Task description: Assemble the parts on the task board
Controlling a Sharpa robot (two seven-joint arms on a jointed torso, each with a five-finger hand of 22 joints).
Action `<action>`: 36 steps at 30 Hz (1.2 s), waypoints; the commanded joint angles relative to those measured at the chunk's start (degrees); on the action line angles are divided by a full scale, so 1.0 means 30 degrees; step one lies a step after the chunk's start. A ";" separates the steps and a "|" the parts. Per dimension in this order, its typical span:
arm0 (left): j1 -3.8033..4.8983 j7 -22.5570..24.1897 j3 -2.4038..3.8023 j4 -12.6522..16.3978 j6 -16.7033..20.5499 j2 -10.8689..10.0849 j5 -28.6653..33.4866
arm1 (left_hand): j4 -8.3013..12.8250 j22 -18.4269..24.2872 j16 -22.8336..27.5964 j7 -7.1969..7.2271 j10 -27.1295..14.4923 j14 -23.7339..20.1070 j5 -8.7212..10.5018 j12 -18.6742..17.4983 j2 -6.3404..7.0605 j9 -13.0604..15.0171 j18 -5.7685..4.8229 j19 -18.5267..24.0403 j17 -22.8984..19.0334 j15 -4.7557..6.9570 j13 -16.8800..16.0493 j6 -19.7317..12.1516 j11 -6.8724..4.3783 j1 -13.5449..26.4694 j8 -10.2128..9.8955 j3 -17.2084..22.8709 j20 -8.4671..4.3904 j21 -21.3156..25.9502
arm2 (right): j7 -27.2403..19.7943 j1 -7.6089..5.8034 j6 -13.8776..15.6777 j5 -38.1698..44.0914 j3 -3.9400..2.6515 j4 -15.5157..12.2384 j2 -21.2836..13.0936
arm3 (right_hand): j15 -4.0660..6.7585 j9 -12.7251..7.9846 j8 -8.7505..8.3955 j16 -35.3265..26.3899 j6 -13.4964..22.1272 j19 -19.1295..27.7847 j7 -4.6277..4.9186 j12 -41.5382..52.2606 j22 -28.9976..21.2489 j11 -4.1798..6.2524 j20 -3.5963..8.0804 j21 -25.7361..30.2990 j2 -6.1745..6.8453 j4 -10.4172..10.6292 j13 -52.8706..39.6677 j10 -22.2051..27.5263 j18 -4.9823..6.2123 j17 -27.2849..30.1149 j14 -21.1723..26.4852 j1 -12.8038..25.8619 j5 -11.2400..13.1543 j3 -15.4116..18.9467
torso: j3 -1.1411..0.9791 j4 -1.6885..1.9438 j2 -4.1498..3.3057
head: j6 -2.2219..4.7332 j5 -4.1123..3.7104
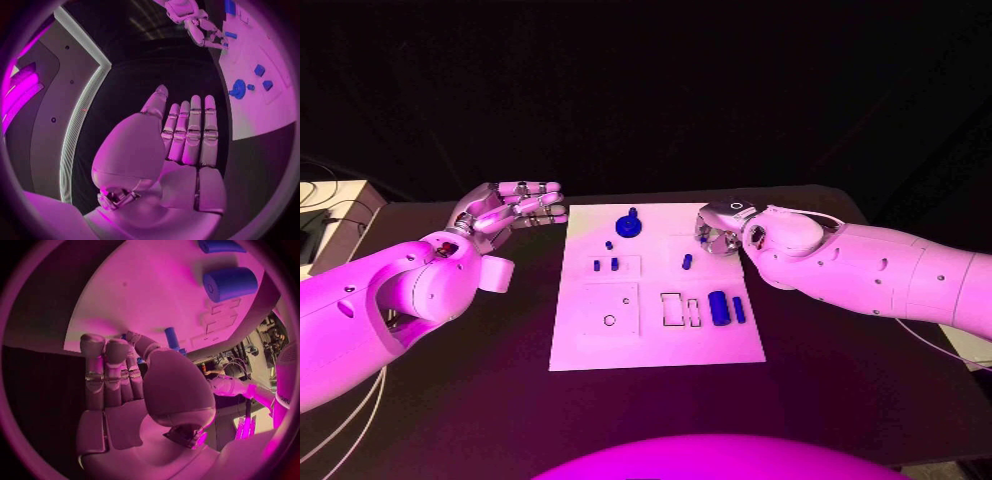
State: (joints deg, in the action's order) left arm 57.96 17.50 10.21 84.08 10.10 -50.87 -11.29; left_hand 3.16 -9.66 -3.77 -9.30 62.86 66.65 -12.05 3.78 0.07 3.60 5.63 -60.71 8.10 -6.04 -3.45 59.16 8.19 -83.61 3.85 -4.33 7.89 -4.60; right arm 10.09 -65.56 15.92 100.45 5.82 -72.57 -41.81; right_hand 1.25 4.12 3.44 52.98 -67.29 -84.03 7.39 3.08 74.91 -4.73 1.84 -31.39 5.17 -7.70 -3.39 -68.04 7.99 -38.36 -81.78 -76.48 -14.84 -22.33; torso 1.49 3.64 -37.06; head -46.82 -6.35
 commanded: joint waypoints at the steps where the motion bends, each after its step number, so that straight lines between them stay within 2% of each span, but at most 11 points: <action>1: -0.0002 0.0082 0.0017 0.0040 -0.0030 0.0015 -0.0092 | 0.0030 0.0029 -0.0015 -0.0053 -0.0182 0.0019 0.0017 -0.0073 0.0039 -0.0013 -0.0193 -0.0053 0.0026 -0.0105 0.0008 -0.0116 0.0010 0.0095 -0.0079 -0.0108 0.0008 -0.0122 | 0.0099 0.0191 -0.0610 0.0269 0.0118 0.0024 -0.0015 | 0.0046 0.0037 0.0079 0.0115 -0.0039 -0.0714 0.0010 0.0100 0.1352 0.0091 0.0073 -0.0093 -0.0133 -0.0128 -0.0013 -0.0209 0.0323 -0.0027 0.0032 -0.0312 -0.0034 -0.0187 | 0.0007 0.0007 0.0007 | 0.0000 -0.0013; 4: -0.0002 0.0084 0.0017 0.0035 -0.0033 0.0024 -0.0092 | 0.0030 0.0029 -0.0015 -0.0053 -0.0182 0.0019 0.0017 -0.0073 0.0039 -0.0013 -0.0193 -0.0053 0.0026 -0.0105 0.0008 -0.0116 0.0010 0.0095 -0.0079 -0.0108 0.0008 -0.0122 | 0.0082 0.0202 0.0091 0.0319 0.0118 -0.0019 -0.0039 | 0.0175 0.0095 0.0118 0.0147 -0.0387 -0.0834 -0.0062 0.0125 0.1580 0.0284 0.0158 -0.1177 -0.0494 -0.0337 -0.0039 -0.0887 0.0165 -0.0037 0.0001 -0.0694 0.0389 -0.0474 | 0.0000 0.0004 0.0010 | 0.0001 -0.0027; 7: -0.0002 0.0088 0.0017 0.0011 -0.0037 0.0040 -0.0092 | 0.0030 0.0029 -0.0015 -0.0053 -0.0182 0.0019 0.0017 -0.0073 0.0039 -0.0013 -0.0193 -0.0053 0.0026 -0.0105 0.0008 -0.0116 0.0010 0.0095 -0.0079 -0.0108 0.0008 -0.0122 | -0.0003 0.0215 0.1146 0.0323 0.0117 -0.0110 -0.0097 | 0.0299 0.0167 0.0149 0.0225 -0.0826 -0.0931 -0.0197 0.0126 0.1813 0.0492 0.0268 -0.2450 -0.0728 -0.0485 -0.0057 -0.1594 -0.0051 -0.0068 -0.0034 -0.0882 0.0457 -0.0676 | -0.0010 0.0008 0.0015 | 0.0052 -0.0027; 11: -0.0002 0.0102 0.0017 -0.0059 -0.0049 0.0067 -0.0092 | 0.0020 0.0078 -0.0013 -0.0038 -0.0184 0.0017 0.0017 -0.0068 0.0006 -0.0011 -0.0188 -0.0057 0.0033 -0.0100 0.0007 -0.0091 0.0005 0.0091 -0.0071 -0.0098 0.0010 -0.0142 | -0.0107 0.0229 0.2426 0.0147 0.0111 -0.0336 -0.0262 | 0.0398 0.0179 0.0096 0.0235 -0.1077 -0.0897 -0.0273 0.0111 0.1871 0.0621 0.0400 -0.2992 -0.0833 -0.0560 -0.0057 -0.2031 -0.0194 -0.0070 -0.0026 -0.0949 0.0740 -0.0658 | -0.0009 0.0013 0.0025 | 0.0083 -0.0019; 16: -0.0002 0.0120 0.0017 -0.0224 -0.0068 0.0091 -0.0092 | 0.0020 0.0078 -0.0013 -0.0038 -0.0184 0.0017 0.0017 -0.0068 0.0006 -0.0011 -0.0188 -0.0057 0.0033 -0.0100 0.0007 -0.0091 0.0005 0.0091 -0.0071 -0.0098 0.0010 -0.0142 | -0.0221 0.0217 0.3473 -0.0205 0.0042 -0.0745 -0.0584 | 0.0432 0.0109 0.0066 0.0251 -0.1159 -0.0757 -0.0302 0.0110 0.1893 0.0649 0.0512 -0.3580 -0.0873 -0.0642 -0.0053 -0.2097 -0.0298 -0.0084 -0.0004 -0.0946 0.0796 -0.0675 | -0.0009 -0.0024 0.0037 | 0.0126 -0.0010; 24: -0.0002 0.0139 0.0017 -0.0744 -0.0045 0.0146 -0.0090 | 0.0033 0.0118 -0.0010 0.0040 -0.0200 0.0008 0.0010 -0.0075 -0.0012 -0.0009 -0.0188 -0.0052 0.0035 -0.0101 0.0009 -0.0029 -0.0002 0.0069 -0.0061 -0.0083 0.0010 -0.0155 | -0.0416 0.0037 0.4104 -0.1178 -0.0146 -0.1505 -0.1120 | 0.0436 0.0104 0.0082 0.0273 -0.1191 -0.0676 -0.0305 0.0109 0.1887 0.0653 0.0507 -0.3755 -0.0861 -0.0657 -0.0055 -0.2115 -0.0302 -0.0089 -0.0040 -0.0941 0.0803 -0.0654 | -0.0043 -0.0071 0.0057 | 0.0229 -0.0039; 27: -0.0002 0.0127 0.0017 -0.0874 -0.0063 0.0168 -0.0087 | 0.0033 0.0118 -0.0010 0.0040 -0.0200 0.0008 0.0010 -0.0075 -0.0012 -0.0009 -0.0188 -0.0052 0.0035 -0.0101 0.0009 -0.0029 -0.0002 0.0069 -0.0061 -0.0083 0.0010 -0.0155 | -0.0486 -0.0066 0.4125 -0.1694 -0.0206 -0.1869 -0.1360 | 0.0436 0.0104 0.0082 0.0273 -0.1191 -0.0676 -0.0305 0.0109 0.1887 0.0653 0.0507 -0.3755 -0.0861 -0.0657 -0.0055 -0.2115 -0.0302 -0.0089 -0.0040 -0.0941 0.0803 -0.0654 | -0.0021 -0.0060 0.0077 | 0.0246 -0.0047; 32: -0.0002 0.0084 0.0017 -0.1037 -0.0097 0.0216 -0.0083 | 0.0045 0.0176 -0.0011 0.0048 -0.0227 -0.0005 0.0009 -0.0070 -0.0004 -0.0015 -0.0189 -0.0043 0.0035 -0.0105 0.0008 -0.0017 0.0002 0.0076 -0.0078 -0.0085 0.0017 -0.0172 | -0.0633 -0.0289 0.4092 -0.2783 -0.0344 -0.2664 -0.1844 | 0.0433 0.0098 0.0079 0.0269 -0.1184 -0.0651 -0.0296 0.0107 0.1873 0.0645 0.0505 -0.3726 -0.0852 -0.0665 -0.0053 -0.2091 -0.0293 -0.0084 -0.0036 -0.0944 0.0784 -0.0643 | -0.0029 -0.0072 0.0064 | 0.0322 -0.0036; 36: -0.0001 0.0060 0.0017 -0.1087 -0.0114 0.0249 -0.0072 | 0.0050 0.0196 -0.0010 0.0039 -0.0266 -0.0015 0.0018 -0.0075 0.0007 -0.0014 -0.0187 -0.0040 0.0034 -0.0111 0.0009 -0.0023 0.0014 0.0080 -0.0077 -0.0092 0.0018 -0.0177 | -0.0789 -0.0372 0.4071 -0.3627 -0.0426 -0.3590 -0.2192 | 0.0428 0.0091 0.0079 0.0259 -0.1178 -0.0632 -0.0279 0.0109 0.1862 0.0632 0.0504 -0.3710 -0.0850 -0.0700 -0.0053 -0.2073 -0.0281 -0.0075 -0.0030 -0.0968 0.0707 -0.0635 | -0.0015 -0.0080 0.0059 | 0.0411 0.0083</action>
State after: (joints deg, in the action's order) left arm 57.96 17.48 10.21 80.80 10.16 -50.28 -11.32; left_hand 3.16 -9.13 -3.77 -9.29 62.45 66.65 -12.05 3.78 0.07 3.60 5.63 -60.71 8.14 -6.04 -3.45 59.17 8.19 -83.61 3.85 -4.33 7.89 -4.82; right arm 8.95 -66.66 27.31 93.31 4.58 -82.47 -48.27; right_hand 2.27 4.46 3.86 53.53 -70.48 -84.00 6.49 3.26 74.94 -5.39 3.06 -42.49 3.05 -9.49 -3.33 -69.84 6.43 -38.56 -81.98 -79.25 -12.34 -24.12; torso 1.41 3.42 -36.84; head -45.77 -6.35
